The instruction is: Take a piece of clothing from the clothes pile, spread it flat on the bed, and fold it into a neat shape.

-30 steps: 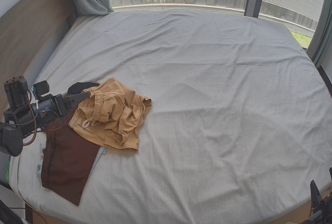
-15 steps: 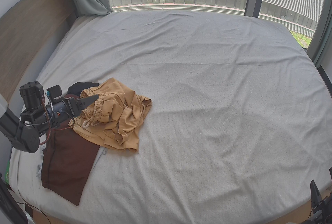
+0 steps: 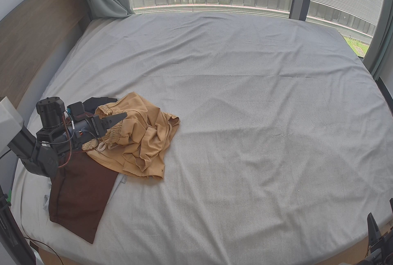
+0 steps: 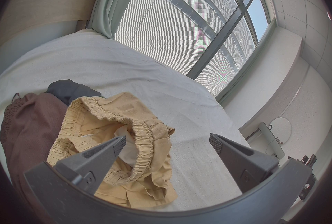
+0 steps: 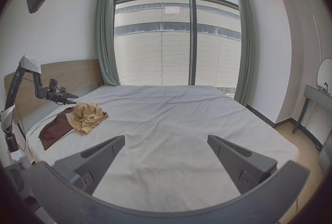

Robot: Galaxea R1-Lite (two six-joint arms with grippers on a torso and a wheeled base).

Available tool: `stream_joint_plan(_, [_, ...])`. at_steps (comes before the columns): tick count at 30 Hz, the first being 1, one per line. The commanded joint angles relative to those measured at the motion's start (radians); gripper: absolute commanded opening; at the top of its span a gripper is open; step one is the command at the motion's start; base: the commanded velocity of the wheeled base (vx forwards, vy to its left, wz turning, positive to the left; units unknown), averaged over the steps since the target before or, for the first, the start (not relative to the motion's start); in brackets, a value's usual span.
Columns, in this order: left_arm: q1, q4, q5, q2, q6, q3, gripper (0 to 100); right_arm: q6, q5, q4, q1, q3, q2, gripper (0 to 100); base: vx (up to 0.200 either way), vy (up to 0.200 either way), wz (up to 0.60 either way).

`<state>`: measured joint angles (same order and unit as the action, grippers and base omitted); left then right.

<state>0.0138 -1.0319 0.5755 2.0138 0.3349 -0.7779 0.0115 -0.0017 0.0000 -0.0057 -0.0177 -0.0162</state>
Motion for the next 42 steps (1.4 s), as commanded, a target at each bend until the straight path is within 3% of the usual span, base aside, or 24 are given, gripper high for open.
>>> stream_joint_plan(1, [-0.023, 0.004, 0.0, 0.036, 0.001, -0.031, 100, 0.001, 0.0, 0.0, 0.001, 0.018, 0.016, 100, 0.0, 0.0, 0.0])
stream_joint_plan(31, [-0.054, -0.007, -0.026, 0.125, 0.058, -0.126, 100, -0.002, 0.0, 0.0, 0.001, 0.018, 0.016, 100, 0.0, 0.0, 0.0])
stream_joint_plan(32, [-0.054, -0.007, -0.025, 0.125, 0.058, -0.126, 0, -0.002, 0.0, 0.0, 0.001, 0.018, 0.016, 100, 0.0, 0.0, 0.0])
stream_joint_plan(42, [-0.052, -0.031, -0.023, 0.149, 0.059, -0.12, 0, -0.005, 0.0, 0.0, 0.0, 0.018, 0.016, 100, 0.0, 0.0, 0.0])
